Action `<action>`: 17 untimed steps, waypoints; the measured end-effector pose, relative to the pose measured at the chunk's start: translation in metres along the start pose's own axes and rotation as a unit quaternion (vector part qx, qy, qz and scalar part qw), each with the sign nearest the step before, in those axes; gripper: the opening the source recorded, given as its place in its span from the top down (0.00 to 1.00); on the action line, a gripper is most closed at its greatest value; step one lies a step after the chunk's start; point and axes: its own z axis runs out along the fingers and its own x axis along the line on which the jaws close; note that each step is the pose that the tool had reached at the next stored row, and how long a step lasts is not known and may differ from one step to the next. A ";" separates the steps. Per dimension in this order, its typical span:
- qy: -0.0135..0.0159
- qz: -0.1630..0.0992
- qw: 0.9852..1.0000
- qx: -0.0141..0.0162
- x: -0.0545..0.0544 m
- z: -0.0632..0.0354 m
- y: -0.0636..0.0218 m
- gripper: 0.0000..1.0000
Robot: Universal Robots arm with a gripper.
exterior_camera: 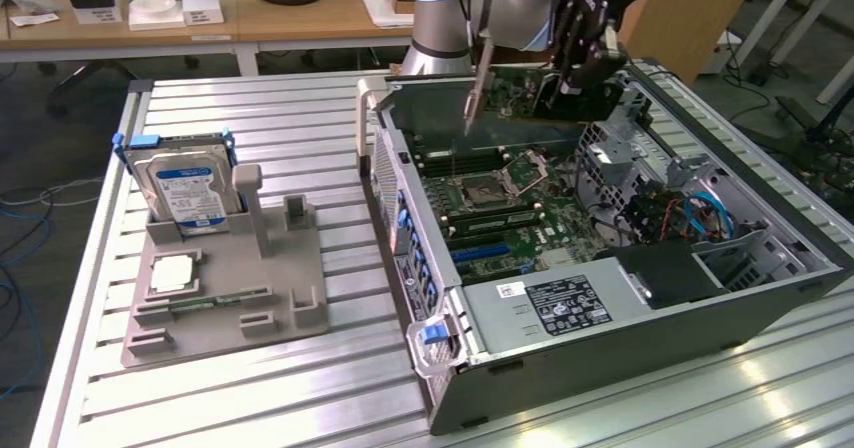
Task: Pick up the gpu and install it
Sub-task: 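Insert the gpu into the slot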
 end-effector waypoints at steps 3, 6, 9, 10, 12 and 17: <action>-0.004 -0.016 1.000 0.002 0.000 0.0006 0.0001 0.72; -0.005 -0.027 1.000 0.004 0.000 0.0028 0.0002 0.72; -0.006 -0.035 0.999 0.008 0.000 0.0050 0.0000 0.72; -0.006 -0.044 0.999 0.008 0.000 0.0055 0.0000 0.72; -0.006 -0.062 0.998 0.007 0.000 0.0065 0.0001 0.72; -0.006 -0.102 0.995 0.005 0.000 0.0091 0.0001 0.72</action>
